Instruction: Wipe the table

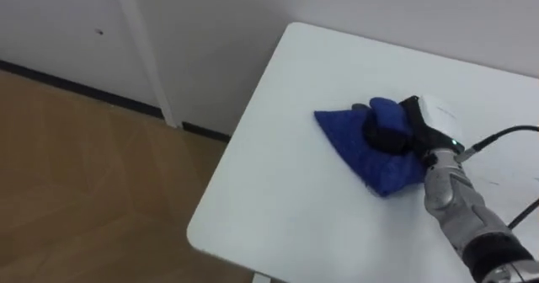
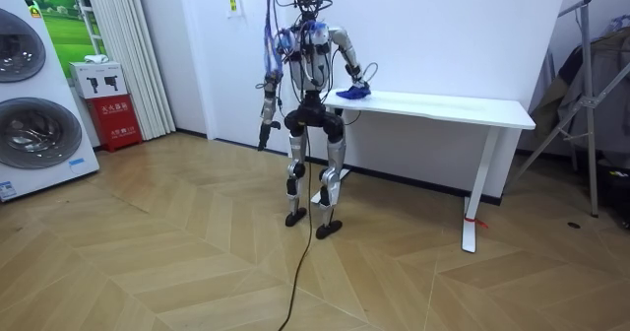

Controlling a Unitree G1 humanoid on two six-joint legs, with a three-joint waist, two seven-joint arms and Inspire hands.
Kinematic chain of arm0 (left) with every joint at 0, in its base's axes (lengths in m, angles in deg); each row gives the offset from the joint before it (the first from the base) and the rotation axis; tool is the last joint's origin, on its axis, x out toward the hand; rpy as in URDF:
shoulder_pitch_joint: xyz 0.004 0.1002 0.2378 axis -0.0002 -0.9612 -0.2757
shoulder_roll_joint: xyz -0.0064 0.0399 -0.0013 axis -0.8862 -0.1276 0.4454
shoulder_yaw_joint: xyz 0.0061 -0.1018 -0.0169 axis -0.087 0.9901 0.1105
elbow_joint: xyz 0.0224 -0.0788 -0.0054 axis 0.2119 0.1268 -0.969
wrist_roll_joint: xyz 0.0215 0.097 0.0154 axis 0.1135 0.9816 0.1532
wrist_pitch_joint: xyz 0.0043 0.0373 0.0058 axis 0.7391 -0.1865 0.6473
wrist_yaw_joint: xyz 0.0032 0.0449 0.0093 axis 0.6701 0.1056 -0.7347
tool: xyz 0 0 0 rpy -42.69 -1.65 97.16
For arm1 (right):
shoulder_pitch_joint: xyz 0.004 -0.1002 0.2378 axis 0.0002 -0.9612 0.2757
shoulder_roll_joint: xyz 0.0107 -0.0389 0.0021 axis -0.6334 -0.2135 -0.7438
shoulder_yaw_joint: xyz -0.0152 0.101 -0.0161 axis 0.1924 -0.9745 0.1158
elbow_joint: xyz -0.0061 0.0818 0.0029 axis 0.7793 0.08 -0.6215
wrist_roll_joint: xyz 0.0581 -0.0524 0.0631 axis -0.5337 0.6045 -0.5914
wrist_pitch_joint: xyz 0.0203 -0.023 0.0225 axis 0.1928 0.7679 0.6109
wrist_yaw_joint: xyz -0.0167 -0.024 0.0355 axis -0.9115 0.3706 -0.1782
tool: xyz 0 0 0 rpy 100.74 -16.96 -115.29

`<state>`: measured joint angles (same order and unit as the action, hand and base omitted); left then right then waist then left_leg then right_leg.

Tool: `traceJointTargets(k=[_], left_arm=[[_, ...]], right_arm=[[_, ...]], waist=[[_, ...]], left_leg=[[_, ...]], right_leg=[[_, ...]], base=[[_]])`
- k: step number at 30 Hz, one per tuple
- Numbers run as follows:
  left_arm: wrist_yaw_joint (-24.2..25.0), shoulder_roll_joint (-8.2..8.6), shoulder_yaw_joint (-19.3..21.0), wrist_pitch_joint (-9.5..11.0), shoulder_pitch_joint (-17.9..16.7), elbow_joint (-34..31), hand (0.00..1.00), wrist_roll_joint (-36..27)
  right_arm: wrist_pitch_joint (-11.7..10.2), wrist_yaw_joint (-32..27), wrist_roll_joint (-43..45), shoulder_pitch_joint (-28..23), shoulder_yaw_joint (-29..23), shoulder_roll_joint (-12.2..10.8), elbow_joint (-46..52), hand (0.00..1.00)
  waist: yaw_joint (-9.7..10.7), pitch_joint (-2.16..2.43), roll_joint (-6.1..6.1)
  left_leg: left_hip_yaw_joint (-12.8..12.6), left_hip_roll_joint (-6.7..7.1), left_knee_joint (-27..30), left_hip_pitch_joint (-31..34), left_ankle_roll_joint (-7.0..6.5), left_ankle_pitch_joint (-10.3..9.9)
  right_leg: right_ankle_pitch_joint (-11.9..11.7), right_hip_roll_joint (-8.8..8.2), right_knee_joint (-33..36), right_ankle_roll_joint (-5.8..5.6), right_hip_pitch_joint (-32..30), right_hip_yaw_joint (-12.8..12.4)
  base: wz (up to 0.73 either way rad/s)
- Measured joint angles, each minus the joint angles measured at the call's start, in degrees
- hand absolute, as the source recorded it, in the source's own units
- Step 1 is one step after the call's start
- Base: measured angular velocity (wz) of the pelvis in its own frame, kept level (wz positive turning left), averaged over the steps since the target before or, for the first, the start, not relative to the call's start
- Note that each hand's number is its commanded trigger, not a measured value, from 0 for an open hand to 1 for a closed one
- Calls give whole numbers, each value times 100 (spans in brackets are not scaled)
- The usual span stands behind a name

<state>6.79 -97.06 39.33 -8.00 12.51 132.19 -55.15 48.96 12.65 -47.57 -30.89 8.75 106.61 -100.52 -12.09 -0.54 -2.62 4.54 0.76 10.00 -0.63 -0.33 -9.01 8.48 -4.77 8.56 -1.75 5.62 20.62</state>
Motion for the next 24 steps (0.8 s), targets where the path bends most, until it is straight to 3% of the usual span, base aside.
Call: traceJointTargets(k=[3, 7, 11, 14, 16, 20, 23, 24], left_arm=[[-29, 11, -13, 108, 230, -11, 0, -75], [-55, 41, -58, 133, 408, -63, 0, -135], [-149, 82, -127, 200, 413, -244, 0, -137], [-273, 112, -116, 309, 452, -245, 0, -192], [-343, 123, -108, 322, 365, -234, 0, -245], [-469, 126, 90, 322, 86, -227, 0, -324], [-514, 127, 485, 322, -194, -228, 0, -242], [-519, 123, 637, 323, -265, -229, 0, -236]], right_arm=[[48, 3, -43, -45, 7, -43, 17, 100], [214, 69, -134, -38, 97, -161, 168, 100], [197, -53, -376, -66, 97, -222, 183, 100], [-35, -295, -584, -112, 84, -224, -40, 100], [-246, -545, -614, -255, -13, -226, -179, 100], [-413, -954, -652, -560, -762, -193, -517, 100], [-423, -1169, -1074, -959, -1629, 143, -967, 100], [-424, -1199, -1343, -1126, -1896, 384, -1189, 100]], waist=[[16, 38, -17], [-71, 43, -6], [-40, 27, 17], [15, 13, 36], [163, 33, 23], [457, 67, -24], [604, 83, -40], [641, 94, -47]], left_leg=[[-32, -2, -34, -1, -5, -2], [-214, -18, -34, -11, -17, -10], [-286, -19, -51, -14, -23, -13], [-282, -18, -44, -8, -24, -14], [-267, -12, -41, -8, -27, -13], [-199, 7, -39, -65, -34, -13], [-207, 4, -49, -185, -76, -43], [-204, 4, -46, -208, -85, -58]], right_leg=[[1, -4, 7, -2, -3, -13], [1, 4, 10, -2, -77, -154], [-2, 1, 11, 0, -98, -211], [-2, -1, 10, 0, -99, -194], [0, -11, 3, -2, -77, -147], [0, -24, -5, -3, 17, -77], [0, -27, -2, -4, 191, -8], [1, -29, 0, -5, 218, 1]], base=[[-5], [-22], [-9], [4], [14], [19], [15], [6]])
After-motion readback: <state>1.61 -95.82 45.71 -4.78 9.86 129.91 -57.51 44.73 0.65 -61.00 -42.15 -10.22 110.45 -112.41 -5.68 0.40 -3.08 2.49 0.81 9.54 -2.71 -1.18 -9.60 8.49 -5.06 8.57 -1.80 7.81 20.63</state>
